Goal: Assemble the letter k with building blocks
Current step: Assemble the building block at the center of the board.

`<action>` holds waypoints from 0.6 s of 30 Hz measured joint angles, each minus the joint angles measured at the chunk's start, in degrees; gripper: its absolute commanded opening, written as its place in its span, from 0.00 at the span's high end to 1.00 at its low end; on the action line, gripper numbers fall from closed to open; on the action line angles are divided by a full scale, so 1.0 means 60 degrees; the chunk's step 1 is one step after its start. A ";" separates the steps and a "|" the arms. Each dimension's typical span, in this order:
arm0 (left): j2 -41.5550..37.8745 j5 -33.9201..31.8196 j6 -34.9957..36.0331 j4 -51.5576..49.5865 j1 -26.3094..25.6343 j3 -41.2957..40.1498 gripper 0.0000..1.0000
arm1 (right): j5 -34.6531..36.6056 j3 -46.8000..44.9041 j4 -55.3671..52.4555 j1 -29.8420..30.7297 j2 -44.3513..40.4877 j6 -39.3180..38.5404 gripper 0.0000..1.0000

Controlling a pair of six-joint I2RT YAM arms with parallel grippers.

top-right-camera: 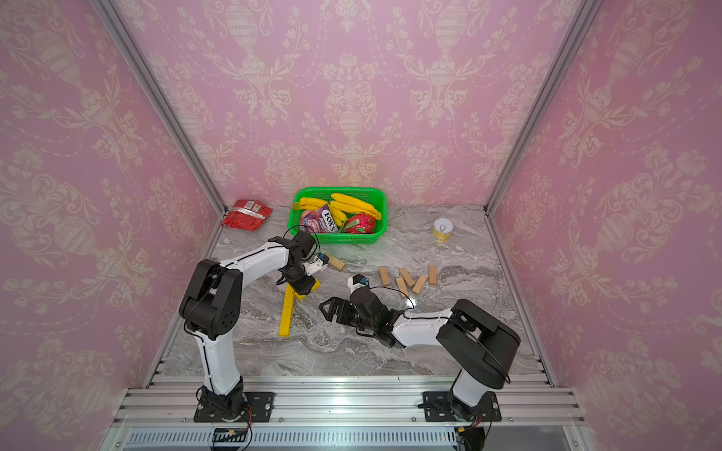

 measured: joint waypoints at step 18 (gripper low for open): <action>-0.0186 -0.0011 -0.0007 -0.0273 -0.0193 0.0280 0.56 | 0.0000 0.0000 0.0004 -0.0011 0.0000 0.0000 0.00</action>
